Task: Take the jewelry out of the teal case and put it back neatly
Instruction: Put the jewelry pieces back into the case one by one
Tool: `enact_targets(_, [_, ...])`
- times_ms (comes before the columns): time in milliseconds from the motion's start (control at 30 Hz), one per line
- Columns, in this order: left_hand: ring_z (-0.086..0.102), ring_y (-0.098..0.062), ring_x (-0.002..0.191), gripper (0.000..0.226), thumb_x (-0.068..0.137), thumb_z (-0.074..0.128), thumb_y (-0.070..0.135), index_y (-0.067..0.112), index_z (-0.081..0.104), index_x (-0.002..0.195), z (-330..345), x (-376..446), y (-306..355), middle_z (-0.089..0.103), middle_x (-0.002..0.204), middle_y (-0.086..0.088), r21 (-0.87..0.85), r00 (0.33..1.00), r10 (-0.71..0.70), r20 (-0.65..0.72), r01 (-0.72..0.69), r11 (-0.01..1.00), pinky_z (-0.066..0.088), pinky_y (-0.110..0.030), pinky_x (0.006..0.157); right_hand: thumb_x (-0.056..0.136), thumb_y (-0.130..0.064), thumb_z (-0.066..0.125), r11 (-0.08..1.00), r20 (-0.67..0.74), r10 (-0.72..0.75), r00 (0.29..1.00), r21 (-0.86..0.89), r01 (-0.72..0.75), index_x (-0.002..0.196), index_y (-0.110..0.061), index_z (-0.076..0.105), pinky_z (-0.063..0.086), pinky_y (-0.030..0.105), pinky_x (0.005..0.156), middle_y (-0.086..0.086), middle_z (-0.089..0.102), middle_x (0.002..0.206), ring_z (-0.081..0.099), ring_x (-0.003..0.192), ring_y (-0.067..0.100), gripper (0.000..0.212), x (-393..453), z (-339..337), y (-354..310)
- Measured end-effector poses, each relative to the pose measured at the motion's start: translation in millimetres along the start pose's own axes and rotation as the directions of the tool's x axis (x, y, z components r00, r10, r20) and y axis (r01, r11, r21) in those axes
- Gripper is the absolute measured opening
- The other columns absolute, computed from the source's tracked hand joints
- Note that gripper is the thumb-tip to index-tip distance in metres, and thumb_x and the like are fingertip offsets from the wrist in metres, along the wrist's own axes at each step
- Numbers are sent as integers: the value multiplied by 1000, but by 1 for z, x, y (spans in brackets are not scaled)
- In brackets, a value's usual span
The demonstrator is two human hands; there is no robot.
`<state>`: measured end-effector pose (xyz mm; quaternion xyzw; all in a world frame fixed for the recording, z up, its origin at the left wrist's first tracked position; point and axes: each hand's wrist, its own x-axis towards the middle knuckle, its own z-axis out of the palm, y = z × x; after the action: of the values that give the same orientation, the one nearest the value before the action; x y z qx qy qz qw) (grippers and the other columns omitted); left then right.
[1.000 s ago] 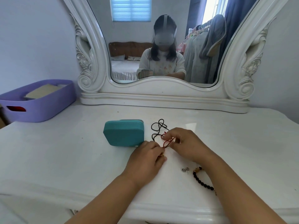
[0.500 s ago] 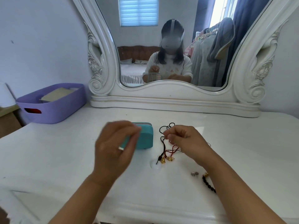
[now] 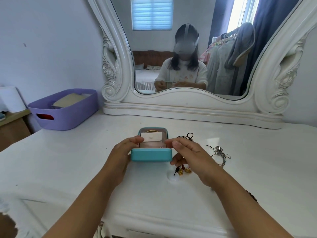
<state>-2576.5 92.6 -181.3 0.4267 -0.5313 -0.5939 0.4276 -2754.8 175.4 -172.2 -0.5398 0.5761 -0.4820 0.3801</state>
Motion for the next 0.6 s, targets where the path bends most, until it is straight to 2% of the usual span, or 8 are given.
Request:
enact_targets(67, [54,-9,106,33,84,42,-2,14,67,98,-1,-5,-6,53,128,0,70,998,56,29,-58,996,44,-23,88,93,-29,48,999,-2,7,1000,-32,-7,95,-25,70,47,20,64,-3,67,81,58,62,5,23,-2,3,1])
enact_targets(133, [58,1,99,36,81,43,-4,18,65,99,-2,-9,-10,54,121,5,88,993,65,93,-73,993,46,-17,83,91,-24,53,1000,-3,25,1000,-9,-25,90,-22,71,42,12,53,-10,63,69,54,54,-1,19,-4,3,4])
enact_targets(200, [64,-7,90,39,72,50,-1,18,63,103,-5,-10,-14,62,116,-5,35,987,42,155,-47,998,49,-23,78,87,-20,60,1000,23,21,1000,11,-21,89,-23,71,41,12,53,-13,62,64,53,54,0,12,-5,4,8])
enact_targets(300, [64,-19,96,61,60,51,1,24,56,116,-13,-9,-20,62,119,-6,52,976,28,215,-41,998,53,-26,74,79,-18,70,994,54,-18,998,-110,23,91,-23,70,38,14,54,-14,55,54,45,52,4,13,-7,5,14])
enact_targets(367, [65,-20,100,64,70,50,-6,30,50,124,-17,-9,-23,60,121,-4,140,968,27,249,-63,988,56,-31,75,76,-14,73,975,58,-62,996,-210,73,90,-25,68,38,14,55,-8,52,61,43,54,5,19,-7,8,17])
enact_targets(433, [63,-22,106,68,74,47,-7,37,47,126,-20,-11,-25,57,126,-4,220,961,28,275,-92,971,56,-39,83,75,-7,72,945,87,-132,987,-291,151,91,-27,66,41,13,61,-4,57,75,49,62,6,26,-7,10,21])
enact_targets(533, [44,-14,128,71,81,42,-8,44,40,129,-21,-15,-25,32,148,11,405,964,86,253,-186,895,47,-39,101,77,1,66,914,134,-205,970,-327,238,93,-27,66,45,15,68,3,63,96,55,72,7,32,-8,8,23])
enact_targets(600, [32,-10,134,70,84,40,-7,45,36,131,-21,-17,-26,20,149,19,464,967,115,228,-212,860,40,-39,107,76,5,60,911,101,-204,974,-344,226,89,-35,63,45,16,71,3,63,97,55,76,5,43,-9,3,22])
